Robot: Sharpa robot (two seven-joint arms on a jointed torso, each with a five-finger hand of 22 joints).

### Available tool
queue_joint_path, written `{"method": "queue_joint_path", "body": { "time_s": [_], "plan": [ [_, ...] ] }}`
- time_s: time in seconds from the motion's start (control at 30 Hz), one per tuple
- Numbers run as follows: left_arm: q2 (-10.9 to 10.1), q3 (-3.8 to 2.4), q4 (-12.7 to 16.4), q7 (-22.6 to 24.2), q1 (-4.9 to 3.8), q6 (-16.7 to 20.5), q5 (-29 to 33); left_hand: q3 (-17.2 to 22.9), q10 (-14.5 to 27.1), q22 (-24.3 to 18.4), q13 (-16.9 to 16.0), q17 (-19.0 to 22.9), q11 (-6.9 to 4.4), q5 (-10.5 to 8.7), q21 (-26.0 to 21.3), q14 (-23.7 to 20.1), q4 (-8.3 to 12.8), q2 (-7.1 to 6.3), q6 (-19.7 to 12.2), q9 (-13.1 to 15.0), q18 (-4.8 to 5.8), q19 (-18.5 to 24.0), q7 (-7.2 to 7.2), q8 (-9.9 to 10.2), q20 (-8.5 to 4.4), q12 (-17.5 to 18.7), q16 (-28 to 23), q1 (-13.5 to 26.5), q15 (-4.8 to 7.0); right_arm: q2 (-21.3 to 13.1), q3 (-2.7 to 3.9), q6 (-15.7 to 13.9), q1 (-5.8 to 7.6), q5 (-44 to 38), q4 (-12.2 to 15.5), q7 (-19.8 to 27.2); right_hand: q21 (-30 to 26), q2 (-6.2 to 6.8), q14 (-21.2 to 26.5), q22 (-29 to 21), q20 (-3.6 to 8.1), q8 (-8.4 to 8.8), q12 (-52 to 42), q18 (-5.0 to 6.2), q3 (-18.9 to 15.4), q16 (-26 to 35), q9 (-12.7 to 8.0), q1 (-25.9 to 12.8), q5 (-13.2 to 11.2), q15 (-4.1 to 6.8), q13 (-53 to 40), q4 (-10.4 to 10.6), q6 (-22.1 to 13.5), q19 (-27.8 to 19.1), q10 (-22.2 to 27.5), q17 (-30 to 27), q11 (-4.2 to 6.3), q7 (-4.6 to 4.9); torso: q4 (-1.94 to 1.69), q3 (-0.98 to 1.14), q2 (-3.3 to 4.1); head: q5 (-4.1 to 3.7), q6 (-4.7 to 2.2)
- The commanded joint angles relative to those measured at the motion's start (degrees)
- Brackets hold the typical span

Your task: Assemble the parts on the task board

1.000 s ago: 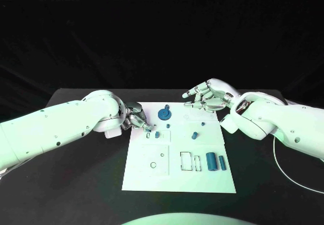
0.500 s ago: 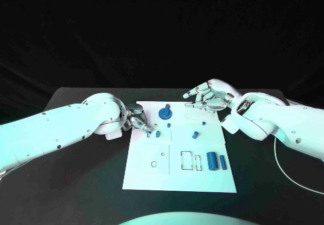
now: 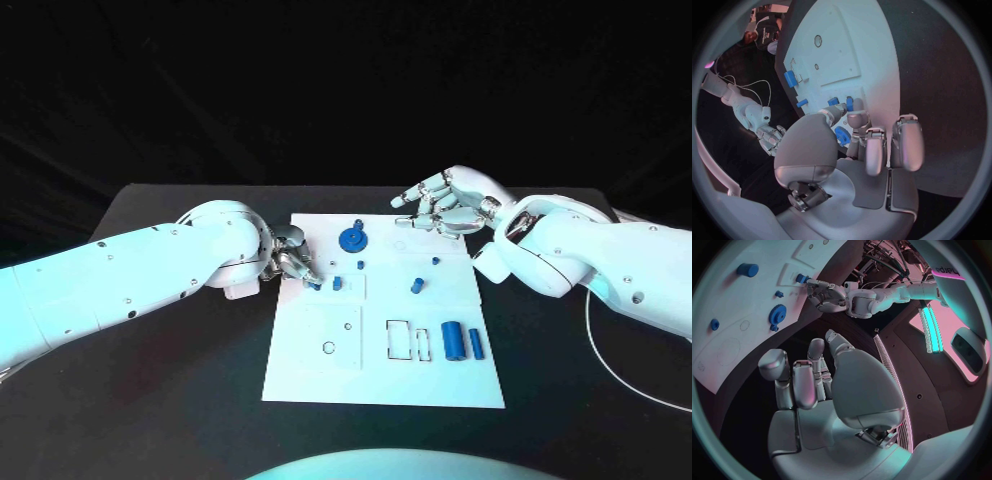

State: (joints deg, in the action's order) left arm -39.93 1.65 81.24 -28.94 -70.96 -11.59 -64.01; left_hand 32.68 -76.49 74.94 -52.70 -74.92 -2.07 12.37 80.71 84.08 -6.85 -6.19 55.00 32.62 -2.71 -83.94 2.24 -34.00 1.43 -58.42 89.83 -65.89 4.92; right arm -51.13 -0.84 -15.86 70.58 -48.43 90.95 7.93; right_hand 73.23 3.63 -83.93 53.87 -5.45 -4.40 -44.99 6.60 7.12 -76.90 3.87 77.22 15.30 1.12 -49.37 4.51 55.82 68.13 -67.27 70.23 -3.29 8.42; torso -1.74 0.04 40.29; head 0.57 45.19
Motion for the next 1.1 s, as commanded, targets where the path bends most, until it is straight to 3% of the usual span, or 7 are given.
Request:
{"method": "queue_joint_path", "body": {
  "time_s": [0.03, 0.53, 1.1],
  "plan": [
    [0.0, 0.02, 0.1, -1.2, 0.07, -1.8, -0.9, 7.3, -0.3, 8.5, 0.2, -15.1, -0.06, 0.25, 0.3, 5.9, 7.7, -0.02, 0.4, 0.1, 0.33, -2.5, -0.15, 0.1, -0.38, 0.2, 0.2, -0.7, 0.33, 0.0, 0.0, 0.8, -0.05, -0.4, 0.1, 0.3, -0.3, -0.5, -1.7, -0.1, 0.16, -0.37, -0.3, 0.66, 0.2, 0.2, 0.0, 0.2, 0.3, -0.1, 0.0, 0.1, 0.4, -0.3, 0.1, -0.1, 0.08, 0.02, -0.03, 0.01, -0.01, 0.04, 0.06],
    [0.3, 0.02, 0.3, -1.2, 0.1, -3.1, -0.9, 7.3, -0.3, 8.6, 0.3, -15.1, -0.07, 0.27, 0.3, 5.9, 7.8, -0.09, 0.4, 0.0, 0.36, -2.5, -0.16, 0.1, -0.39, 0.3, 0.2, -0.7, 0.34, 0.0, 0.0, 0.8, -0.09, -0.4, 0.1, 0.4, -0.3, -0.5, -1.7, -0.1, 0.16, -0.37, -0.3, 0.66, 0.2, 0.2, 0.0, 0.2, 0.3, -0.1, 0.0, 0.1, 0.4, -0.3, 0.1, -0.1, 0.08, 0.02, -0.01, 0.03, -0.01, 0.09, 0.25],
    [2.2, 0.11, -0.9, -3.3, 0.07, -5.4, 0.8, 6.6, -0.9, 8.6, 0.4, -15.1, -0.13, 0.23, 0.3, 5.9, 6.8, 0.1, 1.5, -0.3, 0.35, -2.5, -0.36, 0.5, -0.42, 0.4, 0.2, 0.8, 0.33, 0.0, 0.0, 0.8, -0.09, -0.4, 0.2, 0.3, -0.3, -0.5, -1.7, -0.1, 0.16, -0.37, -0.3, 0.66, 0.2, 0.2, 0.0, 0.2, 0.3, -0.1, 0.0, 0.1, 0.4, -0.3, 0.1, -0.1, 0.08, 0.02, 0.02, 0.08, -0.03, -0.07, 0.35]
  ]
}}
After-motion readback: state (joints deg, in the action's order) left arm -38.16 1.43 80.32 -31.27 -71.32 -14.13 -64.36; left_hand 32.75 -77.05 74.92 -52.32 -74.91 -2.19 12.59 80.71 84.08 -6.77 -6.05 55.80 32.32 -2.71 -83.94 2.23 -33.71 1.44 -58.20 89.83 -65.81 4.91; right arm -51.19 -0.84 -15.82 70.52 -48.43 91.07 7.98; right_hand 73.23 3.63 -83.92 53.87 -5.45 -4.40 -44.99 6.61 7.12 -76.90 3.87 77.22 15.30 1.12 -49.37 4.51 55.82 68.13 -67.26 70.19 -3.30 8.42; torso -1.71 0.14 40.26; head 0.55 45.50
